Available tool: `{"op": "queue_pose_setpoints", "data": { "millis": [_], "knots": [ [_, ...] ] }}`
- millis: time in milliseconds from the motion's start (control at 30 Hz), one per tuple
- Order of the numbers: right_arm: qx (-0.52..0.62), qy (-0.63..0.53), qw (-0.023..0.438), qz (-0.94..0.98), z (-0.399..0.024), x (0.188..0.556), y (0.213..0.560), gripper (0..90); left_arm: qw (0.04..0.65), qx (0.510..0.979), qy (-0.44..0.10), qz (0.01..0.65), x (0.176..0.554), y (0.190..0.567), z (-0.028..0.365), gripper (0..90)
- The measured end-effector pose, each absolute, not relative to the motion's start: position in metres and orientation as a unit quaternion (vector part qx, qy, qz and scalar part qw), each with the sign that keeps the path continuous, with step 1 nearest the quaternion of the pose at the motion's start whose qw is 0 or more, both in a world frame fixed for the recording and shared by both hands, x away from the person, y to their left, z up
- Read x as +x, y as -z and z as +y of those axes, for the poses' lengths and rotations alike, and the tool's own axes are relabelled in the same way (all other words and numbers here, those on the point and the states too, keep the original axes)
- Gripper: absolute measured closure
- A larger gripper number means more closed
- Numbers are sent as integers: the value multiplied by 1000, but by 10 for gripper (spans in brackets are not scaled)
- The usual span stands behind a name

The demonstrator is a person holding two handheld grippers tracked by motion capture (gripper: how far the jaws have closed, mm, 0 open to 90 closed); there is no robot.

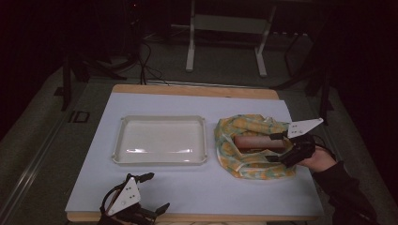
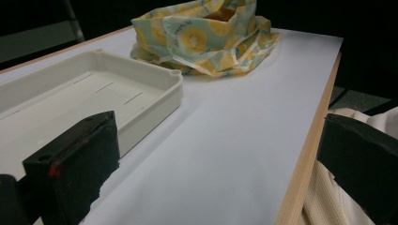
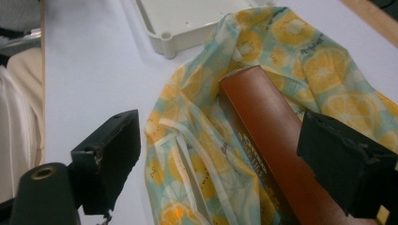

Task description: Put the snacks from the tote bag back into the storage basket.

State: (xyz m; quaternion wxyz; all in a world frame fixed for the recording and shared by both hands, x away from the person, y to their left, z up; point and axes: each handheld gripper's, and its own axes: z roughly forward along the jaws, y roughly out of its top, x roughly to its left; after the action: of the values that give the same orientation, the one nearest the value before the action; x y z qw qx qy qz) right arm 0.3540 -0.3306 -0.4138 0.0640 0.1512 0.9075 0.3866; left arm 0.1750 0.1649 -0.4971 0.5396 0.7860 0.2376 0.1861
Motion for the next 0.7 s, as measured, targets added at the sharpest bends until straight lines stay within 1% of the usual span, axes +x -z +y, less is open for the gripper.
{"op": "queue_pose_setpoints", "data": {
  "millis": [133,167,233,433,500,633,700],
  "knots": [
    [136,-372,72,916,-327,364,410,287,538,787,-187,236,175,497,164,0],
    [130,-365,80,919,-326,366,409,295,539,787,-187,236,175,497,164,0],
    [122,-355,89,922,-325,372,407,345,538,787,-186,236,176,497,164,0],
    [118,-328,100,932,-321,391,407,399,539,786,-186,239,176,497,165,0],
    [120,-322,97,934,-320,397,409,407,542,784,-185,240,176,497,165,0],
    [118,-307,93,940,-317,404,415,414,541,785,-185,240,177,497,166,0],
    [116,-282,89,948,-313,412,427,413,541,786,-184,238,177,497,165,0]
  ]
}}
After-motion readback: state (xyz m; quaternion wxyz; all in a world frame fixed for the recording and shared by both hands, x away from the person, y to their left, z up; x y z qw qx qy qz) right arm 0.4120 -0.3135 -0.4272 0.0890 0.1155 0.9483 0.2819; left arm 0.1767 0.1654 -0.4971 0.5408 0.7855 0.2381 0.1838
